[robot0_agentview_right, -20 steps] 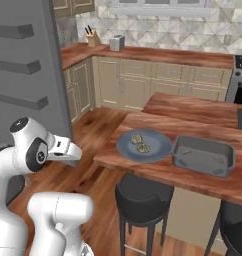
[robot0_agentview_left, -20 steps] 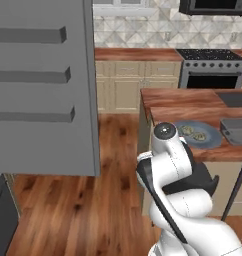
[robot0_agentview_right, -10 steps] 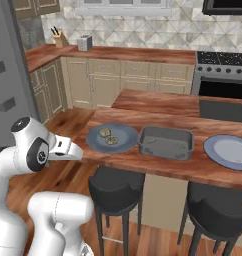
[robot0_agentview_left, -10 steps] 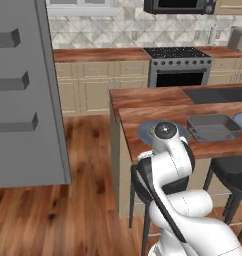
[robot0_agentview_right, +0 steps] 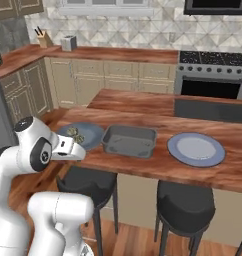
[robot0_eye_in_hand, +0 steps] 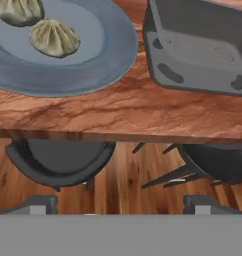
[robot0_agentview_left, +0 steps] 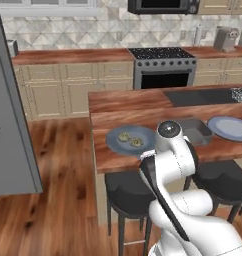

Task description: Place two dumplings into each of the tupperware containers and then place the containers in the fridge.

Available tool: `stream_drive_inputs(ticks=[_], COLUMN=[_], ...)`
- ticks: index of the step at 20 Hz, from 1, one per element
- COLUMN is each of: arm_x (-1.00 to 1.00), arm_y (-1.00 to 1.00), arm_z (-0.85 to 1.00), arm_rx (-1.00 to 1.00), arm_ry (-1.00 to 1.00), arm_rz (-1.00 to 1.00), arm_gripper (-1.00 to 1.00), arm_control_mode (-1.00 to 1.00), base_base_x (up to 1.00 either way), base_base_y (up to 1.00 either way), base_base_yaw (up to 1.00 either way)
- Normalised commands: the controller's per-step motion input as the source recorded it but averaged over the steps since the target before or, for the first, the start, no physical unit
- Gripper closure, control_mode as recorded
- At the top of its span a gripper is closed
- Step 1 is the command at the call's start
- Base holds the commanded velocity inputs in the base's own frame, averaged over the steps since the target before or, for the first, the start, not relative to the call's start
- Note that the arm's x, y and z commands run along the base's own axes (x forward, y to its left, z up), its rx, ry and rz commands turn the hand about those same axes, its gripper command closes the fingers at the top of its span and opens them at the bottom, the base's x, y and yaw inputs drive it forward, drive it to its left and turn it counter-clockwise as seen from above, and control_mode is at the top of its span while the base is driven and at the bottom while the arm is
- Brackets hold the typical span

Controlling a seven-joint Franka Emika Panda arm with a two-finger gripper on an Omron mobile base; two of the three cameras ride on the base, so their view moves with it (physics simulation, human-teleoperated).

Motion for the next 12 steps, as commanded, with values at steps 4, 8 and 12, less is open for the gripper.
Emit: stream_drive_inputs(ticks=[4, 8, 12], arm_x=[0.0, 0.0, 0.0], arm_y=[0.0, 0.0, 0.0], arm_z=[0.0, 0.0, 0.0], arm_rx=[0.0, 0.0, 0.0], arm_ry=[0.0, 0.0, 0.0], arm_rz=[0.0, 0.0, 0.0], arm_gripper=[-1.0, -1.0, -1.0], arm_control_mode=[1.0, 1.0, 1.0], base_base_x=[0.28, -0.02, 0.29], base_base_y=[-0.53, -0.8, -0.48], base_base_yaw=[0.22, 0.33, 0.32])
